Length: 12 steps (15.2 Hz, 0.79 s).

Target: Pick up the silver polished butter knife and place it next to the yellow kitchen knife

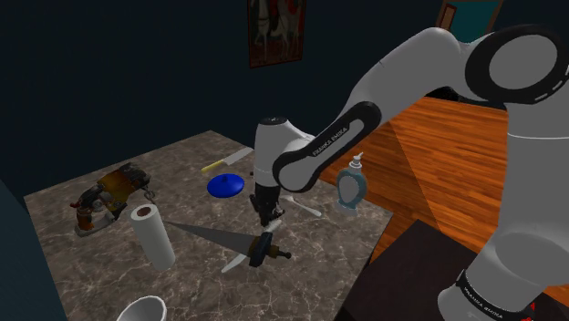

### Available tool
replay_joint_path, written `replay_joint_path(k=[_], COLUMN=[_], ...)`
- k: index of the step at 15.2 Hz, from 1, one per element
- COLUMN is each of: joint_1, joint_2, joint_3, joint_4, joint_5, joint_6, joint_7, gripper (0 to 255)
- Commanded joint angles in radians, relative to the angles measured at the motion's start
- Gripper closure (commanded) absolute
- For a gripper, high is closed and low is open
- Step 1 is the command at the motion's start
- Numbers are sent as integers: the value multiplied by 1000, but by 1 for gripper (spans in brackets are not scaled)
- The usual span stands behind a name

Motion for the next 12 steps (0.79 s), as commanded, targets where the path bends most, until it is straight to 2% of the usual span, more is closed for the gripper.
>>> replay_joint_path(k=[1,2,3,6,12], joint_1=[-6,-3,-3,61,92], joint_2=[-19,-8,-8,71,137], joint_3=[10,4,4,-77,-118], joint_4=[3,2,2,43,57], joint_5=[15,7,7,-118,-170], joint_6=[-20,-10,-10,1,47], joint_7=[-7,-3,-3,77,111], gripper=[255,255,0,0,0])
